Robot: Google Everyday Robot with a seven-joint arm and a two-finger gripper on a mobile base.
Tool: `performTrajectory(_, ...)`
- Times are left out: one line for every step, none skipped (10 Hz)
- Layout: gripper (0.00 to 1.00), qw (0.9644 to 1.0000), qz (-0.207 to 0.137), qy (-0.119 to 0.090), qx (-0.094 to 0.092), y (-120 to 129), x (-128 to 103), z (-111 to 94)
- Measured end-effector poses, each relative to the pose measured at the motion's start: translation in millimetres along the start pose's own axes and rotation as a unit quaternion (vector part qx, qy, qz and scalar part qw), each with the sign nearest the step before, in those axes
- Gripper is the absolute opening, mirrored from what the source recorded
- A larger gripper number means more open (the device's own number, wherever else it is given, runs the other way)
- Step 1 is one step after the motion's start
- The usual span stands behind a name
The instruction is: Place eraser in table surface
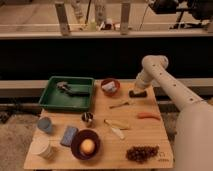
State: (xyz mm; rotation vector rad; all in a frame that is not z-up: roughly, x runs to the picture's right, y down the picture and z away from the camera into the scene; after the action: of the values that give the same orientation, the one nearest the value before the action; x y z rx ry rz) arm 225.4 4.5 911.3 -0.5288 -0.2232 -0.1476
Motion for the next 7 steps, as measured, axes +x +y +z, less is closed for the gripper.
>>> performTrajectory(0.44,1.0000,0.007,0.006,0.003,0.7,11.2,2.2)
performTrajectory(0.53,0.9999,0.009,0.006,0.004,-1.4,12.6,5.6)
performTrajectory(0.63,0.9999,0.012,0.007,0.003,-2.9,14.8,12.3)
performTrajectory(0.71,0.9998,0.016,0.008,0.003,-3.6,17.6,16.5)
performTrajectory(0.79,0.9997,0.021,0.010,0.003,-3.6,23.4,20.3)
performTrajectory(0.80,0.9997,0.023,0.012,0.002,-4.0,25.9,22.4)
performTrajectory(0.80,0.9996,0.024,0.014,0.003,-7.1,26.2,27.5)
